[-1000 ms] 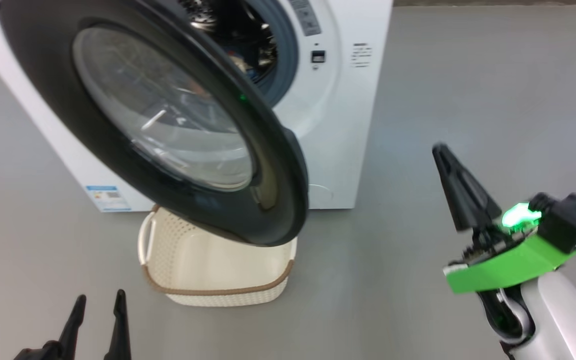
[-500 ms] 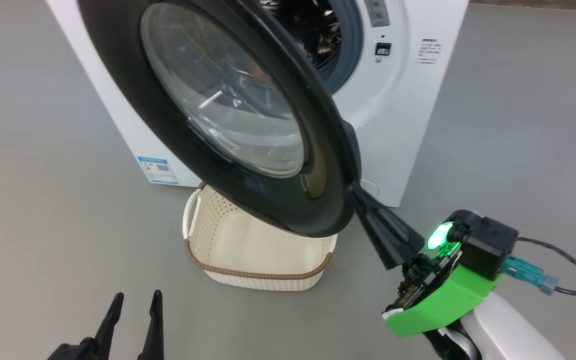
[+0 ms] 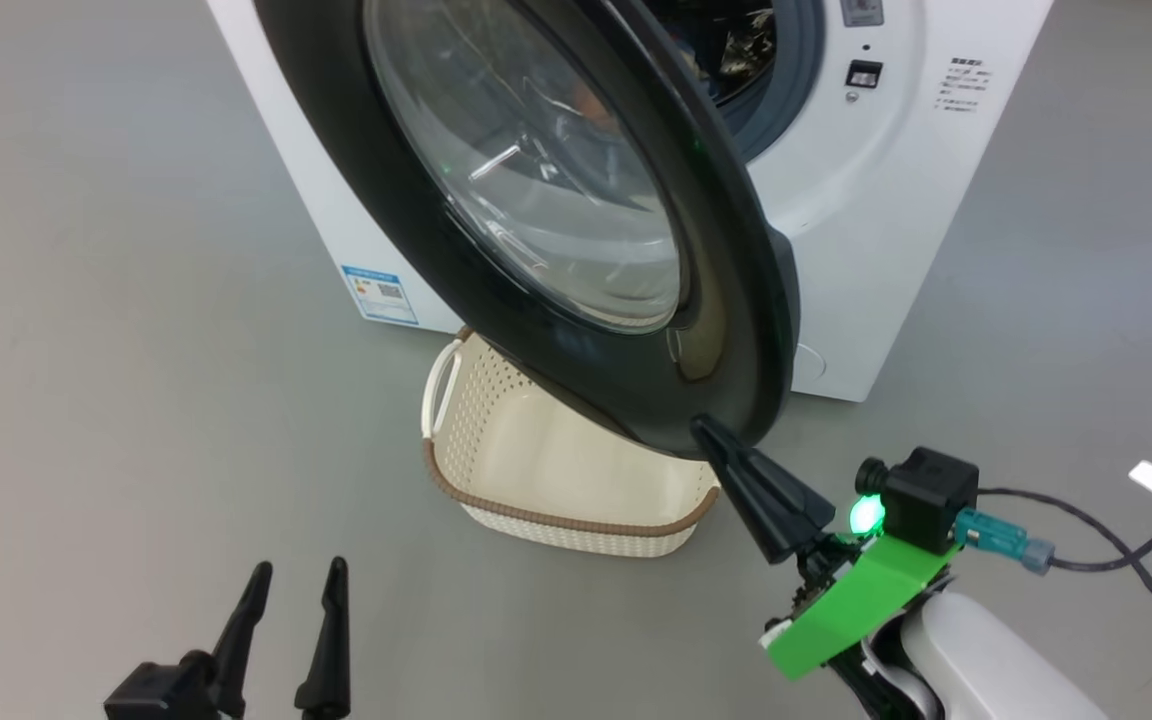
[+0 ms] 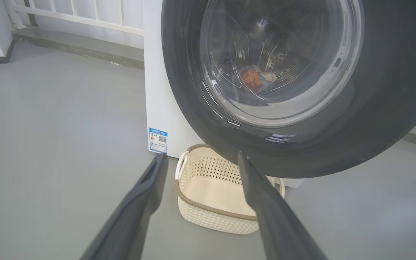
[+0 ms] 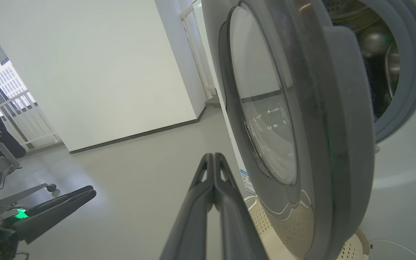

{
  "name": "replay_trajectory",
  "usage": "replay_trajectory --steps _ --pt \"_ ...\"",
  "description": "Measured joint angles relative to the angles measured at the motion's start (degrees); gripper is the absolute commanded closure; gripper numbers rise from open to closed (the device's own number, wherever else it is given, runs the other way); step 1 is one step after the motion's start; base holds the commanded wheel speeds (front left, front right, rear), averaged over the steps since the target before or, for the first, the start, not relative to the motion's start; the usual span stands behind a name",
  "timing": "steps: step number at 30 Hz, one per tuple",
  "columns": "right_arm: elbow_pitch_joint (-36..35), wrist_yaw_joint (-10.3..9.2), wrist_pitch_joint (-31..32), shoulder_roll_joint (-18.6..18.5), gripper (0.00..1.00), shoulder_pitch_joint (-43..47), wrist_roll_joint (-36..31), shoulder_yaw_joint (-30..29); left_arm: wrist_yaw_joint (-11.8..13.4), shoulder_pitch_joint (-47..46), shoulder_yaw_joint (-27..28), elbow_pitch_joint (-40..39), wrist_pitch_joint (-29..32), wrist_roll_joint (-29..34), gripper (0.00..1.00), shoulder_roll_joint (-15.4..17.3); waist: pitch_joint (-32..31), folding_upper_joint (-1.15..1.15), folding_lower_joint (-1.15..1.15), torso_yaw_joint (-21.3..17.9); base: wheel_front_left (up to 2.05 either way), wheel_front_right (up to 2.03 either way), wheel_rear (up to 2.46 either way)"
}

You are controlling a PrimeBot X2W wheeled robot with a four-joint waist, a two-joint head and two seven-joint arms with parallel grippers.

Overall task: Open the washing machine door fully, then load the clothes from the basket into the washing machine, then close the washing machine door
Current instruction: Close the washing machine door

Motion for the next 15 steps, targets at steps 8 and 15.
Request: replay_trajectory --steps 8,15 --pt "4.11 0.00 0.00 0.09 1.00 -4.71 -0.52 -3.01 0.00 -2.37 -1.13 0.00 0.00 -1.01 0.00 -0.05 2.86 0.00 0.00 1.61 0.00 0.00 0.00" --pt "5.19 0.07 0.01 0.09 1.00 -7.75 -1.63 -6.53 0.00 -2.67 -2.16 0.01 0.00 -1.21 0.00 -0.10 4.92 0.00 0.00 2.93 0.00 0.00 0.00"
